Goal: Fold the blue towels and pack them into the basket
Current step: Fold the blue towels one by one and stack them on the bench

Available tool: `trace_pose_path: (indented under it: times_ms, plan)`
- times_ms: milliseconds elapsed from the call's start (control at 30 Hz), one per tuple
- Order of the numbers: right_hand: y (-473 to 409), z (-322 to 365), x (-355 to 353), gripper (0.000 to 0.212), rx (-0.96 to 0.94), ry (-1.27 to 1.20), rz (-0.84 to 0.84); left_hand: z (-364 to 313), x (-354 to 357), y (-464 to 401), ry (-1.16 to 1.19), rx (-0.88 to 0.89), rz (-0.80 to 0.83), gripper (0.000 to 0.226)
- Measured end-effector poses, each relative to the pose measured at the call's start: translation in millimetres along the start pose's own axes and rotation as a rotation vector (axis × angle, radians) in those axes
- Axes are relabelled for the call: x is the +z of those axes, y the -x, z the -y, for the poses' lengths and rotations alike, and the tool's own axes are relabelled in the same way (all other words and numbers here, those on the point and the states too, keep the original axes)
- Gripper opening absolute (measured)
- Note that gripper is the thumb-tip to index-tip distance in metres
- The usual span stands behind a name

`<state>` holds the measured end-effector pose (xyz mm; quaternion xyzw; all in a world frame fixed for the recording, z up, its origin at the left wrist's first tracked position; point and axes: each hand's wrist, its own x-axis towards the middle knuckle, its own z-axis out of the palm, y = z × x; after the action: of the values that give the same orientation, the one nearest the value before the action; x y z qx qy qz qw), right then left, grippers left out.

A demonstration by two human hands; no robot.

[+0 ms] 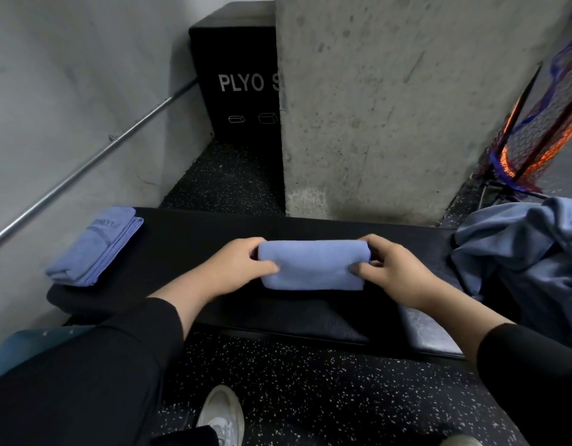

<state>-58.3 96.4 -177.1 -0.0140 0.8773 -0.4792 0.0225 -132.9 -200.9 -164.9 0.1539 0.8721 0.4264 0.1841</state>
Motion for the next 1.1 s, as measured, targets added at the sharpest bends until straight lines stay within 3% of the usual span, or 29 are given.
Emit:
trace_pose_path:
  times_ms: [100,200,400,733,867,1100]
  plan:
    - [-2.1,18.2,4.5,0.012,0.093,-0.327,-0.003,1.6,-8.5,4.2,0.323,-0.081,0.020,0.024]
    - [-6.8,31.6,13.2,0.020,0.196,-0.556,-0.020,-2.3,-12.8,9.6,0.574,-0.114,0.058,0.032]
    - [-17.8,58.0,39.1,0.030,0.306,-0.777,0.055,-2.3,-36.0,27.3,0.546,-0.230,-0.048,0.028]
    - [-87.2,126.1,135.6,0.026,0.323,-0.788,0.044,61.7,-107.8,69.4,0.768,-0.459,-0.318,0.023]
    - [-131.9,154.6,191.1,0.024,0.333,-0.721,0.107,92.4,-130.4,86.0,0.929,-0.572,-0.457,0.030]
    - [-197.2,173.0,262.5,0.033,0.358,-0.563,0.145,129.8,-134.6,87.5,0.962,-0.678,-0.629,0.054]
